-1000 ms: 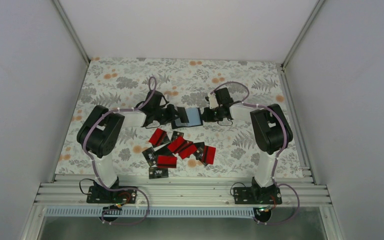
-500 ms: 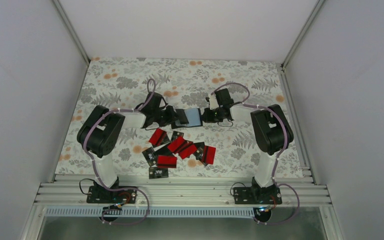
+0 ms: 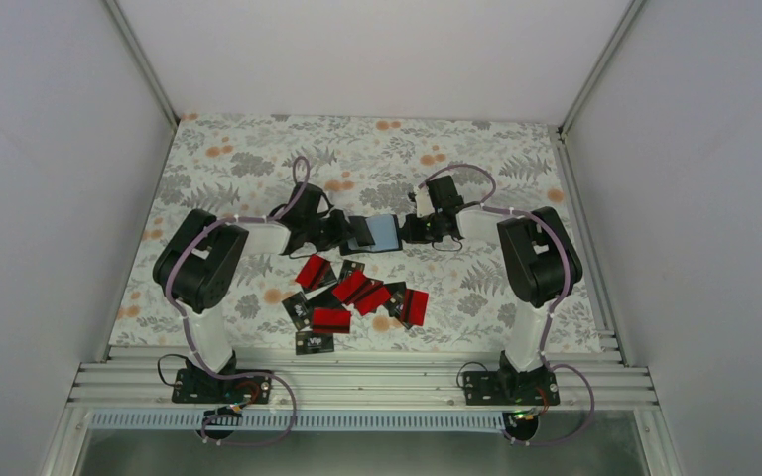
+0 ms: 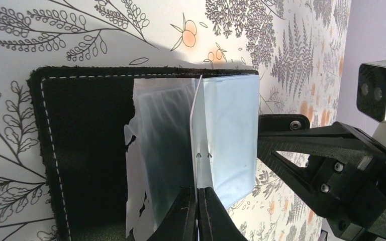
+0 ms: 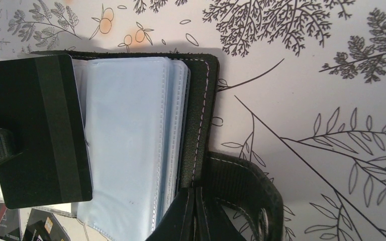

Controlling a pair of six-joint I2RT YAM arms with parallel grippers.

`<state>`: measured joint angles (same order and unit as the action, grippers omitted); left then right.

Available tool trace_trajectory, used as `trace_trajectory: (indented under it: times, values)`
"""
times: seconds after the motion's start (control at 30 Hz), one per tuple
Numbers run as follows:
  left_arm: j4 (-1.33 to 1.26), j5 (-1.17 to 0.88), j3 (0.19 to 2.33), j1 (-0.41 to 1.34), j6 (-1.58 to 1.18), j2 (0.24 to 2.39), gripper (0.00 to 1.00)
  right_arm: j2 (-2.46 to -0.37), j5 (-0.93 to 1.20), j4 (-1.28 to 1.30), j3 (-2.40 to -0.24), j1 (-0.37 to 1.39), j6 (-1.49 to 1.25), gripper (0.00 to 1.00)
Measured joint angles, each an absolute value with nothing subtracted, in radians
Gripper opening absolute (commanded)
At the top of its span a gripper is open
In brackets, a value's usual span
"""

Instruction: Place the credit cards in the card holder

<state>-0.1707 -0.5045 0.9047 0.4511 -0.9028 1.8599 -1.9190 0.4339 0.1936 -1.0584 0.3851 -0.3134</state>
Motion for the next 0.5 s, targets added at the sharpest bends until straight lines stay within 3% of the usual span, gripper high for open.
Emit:
trace_trajectory:
  times: [0.5]
  values:
    - [-0.186, -0.505, 0.908, 0.472, -0.904, 1.875, 0.02, -1.919, 0.434, 0.193, -1.058, 0.385, -0.313, 0.04]
